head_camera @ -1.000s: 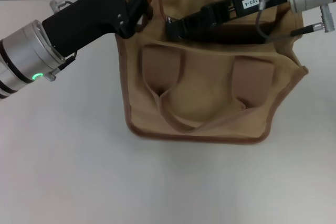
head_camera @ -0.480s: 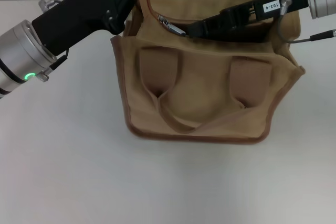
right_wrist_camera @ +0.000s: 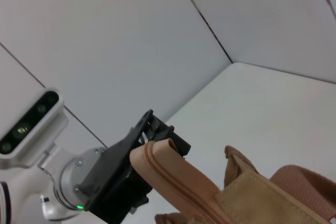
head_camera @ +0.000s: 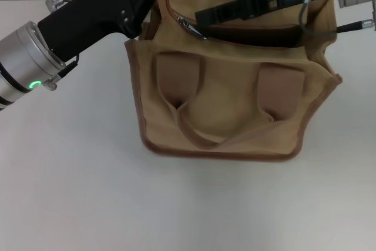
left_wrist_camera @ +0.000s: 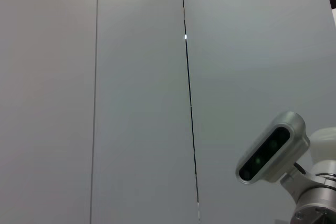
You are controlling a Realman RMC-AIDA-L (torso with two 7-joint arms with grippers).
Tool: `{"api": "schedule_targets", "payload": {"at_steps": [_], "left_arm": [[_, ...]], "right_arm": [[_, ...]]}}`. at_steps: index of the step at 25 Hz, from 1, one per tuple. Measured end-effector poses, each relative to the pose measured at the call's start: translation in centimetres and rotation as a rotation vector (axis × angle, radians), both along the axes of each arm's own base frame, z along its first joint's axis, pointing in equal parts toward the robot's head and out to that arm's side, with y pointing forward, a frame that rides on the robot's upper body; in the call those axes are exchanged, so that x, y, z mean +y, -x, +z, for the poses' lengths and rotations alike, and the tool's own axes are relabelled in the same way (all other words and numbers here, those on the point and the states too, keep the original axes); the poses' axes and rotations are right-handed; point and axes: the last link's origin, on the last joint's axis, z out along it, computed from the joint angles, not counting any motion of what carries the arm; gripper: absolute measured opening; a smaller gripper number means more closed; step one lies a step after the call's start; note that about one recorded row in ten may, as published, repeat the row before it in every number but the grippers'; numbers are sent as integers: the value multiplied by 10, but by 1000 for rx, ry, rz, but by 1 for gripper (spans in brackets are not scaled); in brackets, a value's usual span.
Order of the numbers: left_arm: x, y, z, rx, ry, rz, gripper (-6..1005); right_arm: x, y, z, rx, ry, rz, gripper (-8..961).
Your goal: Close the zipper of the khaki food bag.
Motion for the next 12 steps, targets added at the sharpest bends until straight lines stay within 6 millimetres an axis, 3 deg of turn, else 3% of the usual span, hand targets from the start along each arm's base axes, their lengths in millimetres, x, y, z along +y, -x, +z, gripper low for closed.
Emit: {"api": "schedule_targets", "payload": {"at_steps": [3, 8, 12], "left_arm": [[0, -1, 0, 0, 1, -3, 20], [0, -1, 0, 0, 1, -3, 20], [0, -1, 0, 0, 1, -4, 21]], "right_arm": [[0, 2, -8, -22, 5, 10, 48], [-1, 7, -17, -41, 21, 22, 209], [-2, 9, -22, -64, 41, 32, 225]]}}
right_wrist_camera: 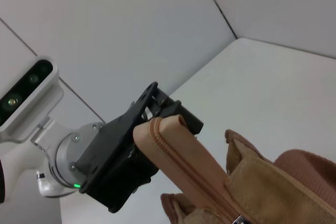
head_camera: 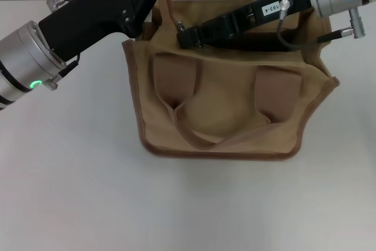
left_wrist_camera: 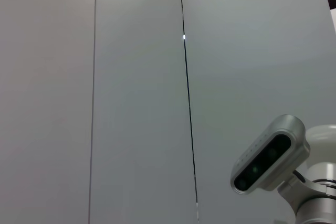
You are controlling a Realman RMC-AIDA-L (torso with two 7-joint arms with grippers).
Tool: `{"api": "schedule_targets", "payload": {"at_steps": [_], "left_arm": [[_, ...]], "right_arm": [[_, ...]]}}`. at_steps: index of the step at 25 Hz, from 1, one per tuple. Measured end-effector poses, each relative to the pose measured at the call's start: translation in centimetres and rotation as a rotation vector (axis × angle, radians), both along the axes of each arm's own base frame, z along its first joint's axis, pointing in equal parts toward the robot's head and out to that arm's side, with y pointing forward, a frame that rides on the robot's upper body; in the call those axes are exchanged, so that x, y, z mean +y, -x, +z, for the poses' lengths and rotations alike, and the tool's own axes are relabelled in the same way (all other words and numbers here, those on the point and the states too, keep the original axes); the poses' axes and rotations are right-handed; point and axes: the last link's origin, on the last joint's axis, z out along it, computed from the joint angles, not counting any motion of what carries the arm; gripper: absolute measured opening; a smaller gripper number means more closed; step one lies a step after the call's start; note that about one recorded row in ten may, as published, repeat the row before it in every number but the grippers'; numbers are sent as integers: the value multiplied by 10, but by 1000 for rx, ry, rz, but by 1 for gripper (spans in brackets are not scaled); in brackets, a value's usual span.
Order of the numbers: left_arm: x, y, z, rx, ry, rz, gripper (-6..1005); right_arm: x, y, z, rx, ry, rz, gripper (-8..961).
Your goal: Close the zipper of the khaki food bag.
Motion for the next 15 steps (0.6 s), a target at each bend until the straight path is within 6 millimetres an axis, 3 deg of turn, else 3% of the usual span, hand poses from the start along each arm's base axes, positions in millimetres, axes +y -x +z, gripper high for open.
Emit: {"api": "schedule_targets", "payload": {"at_steps": [4, 10, 15], "left_arm": [[0, 0, 0, 0, -1, -2, 21], [0, 0, 0, 0, -1, -3, 21], [0, 0, 0, 1, -1, 0, 21]], "right_arm": [[-1, 1, -1, 2, -6, 8, 212], [-3, 2, 1, 6, -5, 16, 94], [-4, 2, 2, 6, -1, 21, 93]]}}
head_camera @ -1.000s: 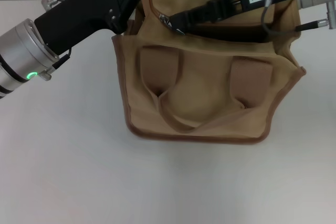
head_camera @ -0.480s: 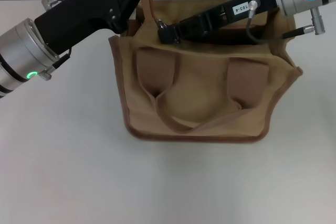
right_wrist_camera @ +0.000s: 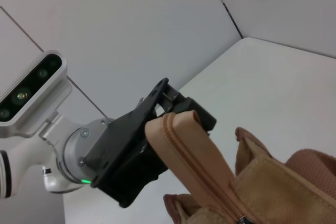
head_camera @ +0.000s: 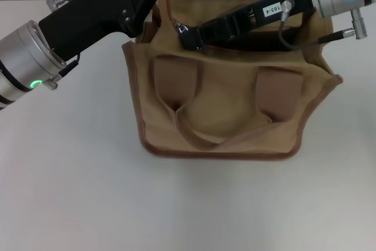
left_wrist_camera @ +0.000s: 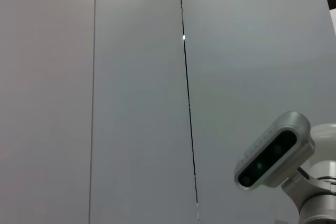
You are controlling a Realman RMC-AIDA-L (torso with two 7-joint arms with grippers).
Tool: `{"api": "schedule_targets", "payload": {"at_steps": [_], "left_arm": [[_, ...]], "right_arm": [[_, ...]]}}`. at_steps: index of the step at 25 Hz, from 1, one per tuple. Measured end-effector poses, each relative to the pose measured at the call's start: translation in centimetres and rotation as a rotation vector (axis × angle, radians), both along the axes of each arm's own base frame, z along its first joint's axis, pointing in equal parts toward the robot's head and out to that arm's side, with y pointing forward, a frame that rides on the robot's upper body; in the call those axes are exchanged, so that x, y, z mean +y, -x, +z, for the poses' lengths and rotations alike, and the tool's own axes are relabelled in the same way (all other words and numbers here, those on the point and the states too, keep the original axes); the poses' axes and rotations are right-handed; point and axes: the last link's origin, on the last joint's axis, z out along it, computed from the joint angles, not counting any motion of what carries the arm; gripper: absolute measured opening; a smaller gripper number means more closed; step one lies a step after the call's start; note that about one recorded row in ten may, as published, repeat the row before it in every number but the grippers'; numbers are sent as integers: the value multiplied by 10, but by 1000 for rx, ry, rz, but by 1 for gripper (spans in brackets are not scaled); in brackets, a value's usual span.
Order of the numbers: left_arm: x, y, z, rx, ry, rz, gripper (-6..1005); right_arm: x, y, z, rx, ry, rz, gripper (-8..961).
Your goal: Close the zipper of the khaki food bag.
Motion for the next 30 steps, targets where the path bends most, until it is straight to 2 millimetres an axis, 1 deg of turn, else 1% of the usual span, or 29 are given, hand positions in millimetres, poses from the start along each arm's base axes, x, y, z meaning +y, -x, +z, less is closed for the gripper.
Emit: {"api": "schedule_targets", "payload": {"at_steps": [6, 10, 14, 19, 26, 30], "left_arm": [[1, 0, 0, 2, -2, 5, 21], [1, 1, 0, 3, -2, 6, 21], [1, 1, 0, 3, -3, 5, 21], [2, 0, -1, 5, -4, 6, 21], [2, 0, -1, 9, -6, 10, 20], [2, 0, -1, 10, -8, 9, 20]], "right_arm": [[-2, 4, 6, -3, 2, -6, 92], [-3, 8, 12, -6, -5, -3, 66], [-3, 9, 12, -19, -3, -9, 22], [-2, 7, 12, -31, -8, -18, 14], [2, 4, 9, -29, -2, -51, 35], [3, 6, 8, -27, 3, -56, 47]]}}
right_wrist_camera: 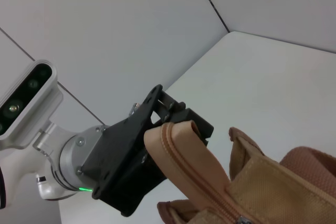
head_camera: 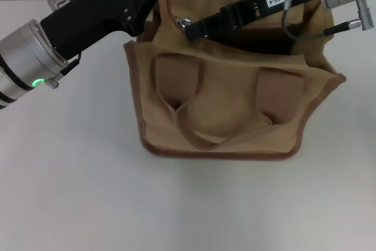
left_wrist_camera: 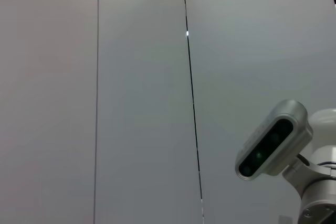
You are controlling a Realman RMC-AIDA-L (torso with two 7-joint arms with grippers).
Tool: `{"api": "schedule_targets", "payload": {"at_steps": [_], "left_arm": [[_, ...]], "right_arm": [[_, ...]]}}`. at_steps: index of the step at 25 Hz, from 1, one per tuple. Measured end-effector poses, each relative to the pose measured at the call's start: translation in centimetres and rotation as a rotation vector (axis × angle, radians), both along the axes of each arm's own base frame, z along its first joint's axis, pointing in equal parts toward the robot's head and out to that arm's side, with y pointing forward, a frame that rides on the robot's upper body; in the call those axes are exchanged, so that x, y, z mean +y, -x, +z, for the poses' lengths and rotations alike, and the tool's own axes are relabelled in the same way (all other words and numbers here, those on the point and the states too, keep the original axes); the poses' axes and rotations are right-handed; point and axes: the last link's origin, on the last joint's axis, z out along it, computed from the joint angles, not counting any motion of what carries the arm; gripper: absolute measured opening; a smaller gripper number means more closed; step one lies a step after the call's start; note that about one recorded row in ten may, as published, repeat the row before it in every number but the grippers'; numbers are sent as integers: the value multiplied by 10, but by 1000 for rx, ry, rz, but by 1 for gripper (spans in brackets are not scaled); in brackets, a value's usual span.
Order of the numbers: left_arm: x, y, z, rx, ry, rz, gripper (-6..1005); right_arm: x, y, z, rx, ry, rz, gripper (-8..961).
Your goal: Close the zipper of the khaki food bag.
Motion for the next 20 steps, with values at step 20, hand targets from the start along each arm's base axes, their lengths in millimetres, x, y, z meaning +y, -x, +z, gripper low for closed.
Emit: {"api": "schedule_targets", "payload": {"at_steps": [20], "left_arm": [[1, 0, -1, 5, -3, 5, 21]], "right_arm": [[5, 8, -2, -43, 7, -3, 86]]}}
